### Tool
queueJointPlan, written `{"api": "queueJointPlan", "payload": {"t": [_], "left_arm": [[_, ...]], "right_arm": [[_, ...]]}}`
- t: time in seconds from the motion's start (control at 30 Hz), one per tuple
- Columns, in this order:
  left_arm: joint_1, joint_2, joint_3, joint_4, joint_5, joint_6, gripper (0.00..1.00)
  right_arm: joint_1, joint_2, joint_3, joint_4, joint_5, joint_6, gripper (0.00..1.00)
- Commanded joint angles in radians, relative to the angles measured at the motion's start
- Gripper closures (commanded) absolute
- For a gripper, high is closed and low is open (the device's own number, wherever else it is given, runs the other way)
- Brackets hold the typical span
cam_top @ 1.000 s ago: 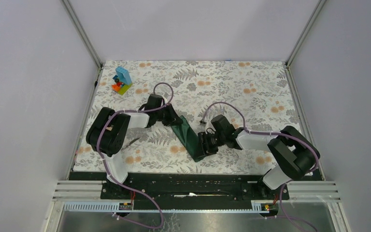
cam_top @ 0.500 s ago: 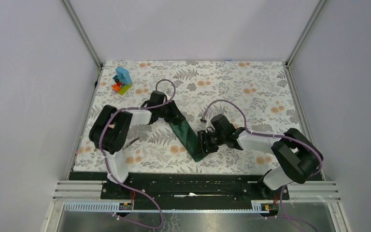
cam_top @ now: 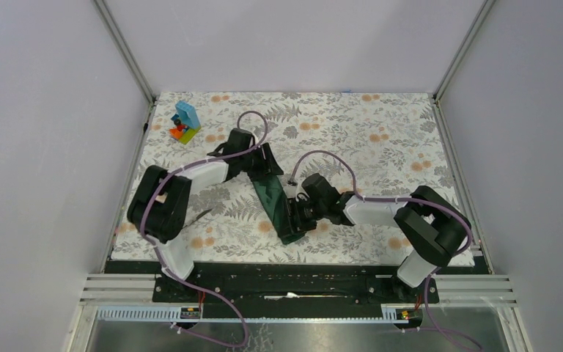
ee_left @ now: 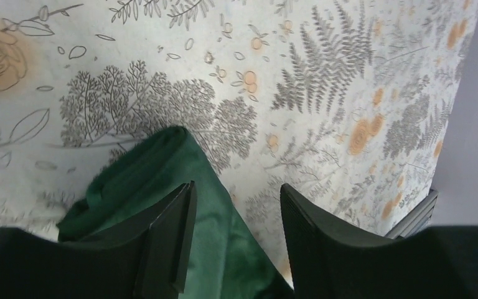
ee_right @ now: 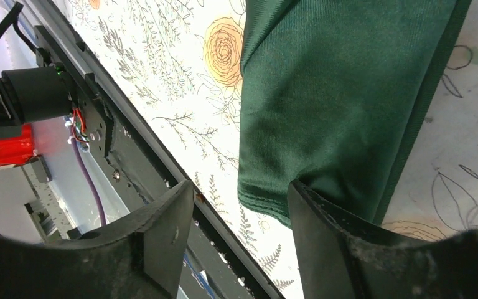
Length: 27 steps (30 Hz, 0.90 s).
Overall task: Fold the napkin into a case and place the utensils inside
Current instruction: Smooth out the smaller rectangle-folded napkin at the center of the board, then move the smaller rectangle folded napkin to the center of the board.
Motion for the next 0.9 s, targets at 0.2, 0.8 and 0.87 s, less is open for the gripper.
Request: {"api": "queueJointPlan", "payload": {"t": [0.2,0.8,0.87], "left_arm": [[0.007,-0.365,-0.043,-0.2,-0.047,0.088,0.4],[0.047,-0.824,-0.037,-0.559,-0.269,0.152,0.35],[0.047,-0.845,-0.04,-0.573,-0.269,0.148,0.35]], "right_arm": [[0.006,-0.056,0.09,-0.281,0.184,-0.202,0.26],[0.043,0.445,0.527,0.031,0.201,0.06,0.35],[0.055,0.51,0.616,0.04,0.216,0.115,0.34]]}}
